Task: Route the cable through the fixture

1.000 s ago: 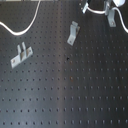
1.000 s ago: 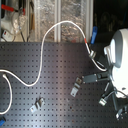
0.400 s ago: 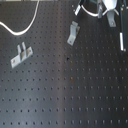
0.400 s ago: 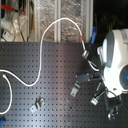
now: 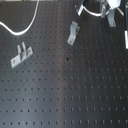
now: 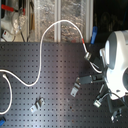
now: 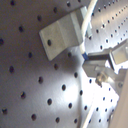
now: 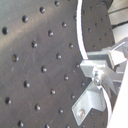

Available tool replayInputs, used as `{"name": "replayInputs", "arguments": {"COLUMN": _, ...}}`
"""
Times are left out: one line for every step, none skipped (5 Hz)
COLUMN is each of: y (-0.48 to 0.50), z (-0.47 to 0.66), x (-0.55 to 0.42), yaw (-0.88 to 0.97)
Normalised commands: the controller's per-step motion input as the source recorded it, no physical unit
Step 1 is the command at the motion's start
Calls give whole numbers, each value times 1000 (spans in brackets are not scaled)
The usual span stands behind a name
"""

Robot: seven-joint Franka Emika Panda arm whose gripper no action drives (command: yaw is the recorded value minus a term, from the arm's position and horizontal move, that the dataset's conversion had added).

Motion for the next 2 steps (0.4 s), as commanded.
{"name": "replayInputs", "arguments": {"y": 89, "z": 142, "x": 272, "yaw": 0}}
{"name": "replayInputs", "arguments": {"y": 72, "z": 170, "x": 242, "yaw": 0}}
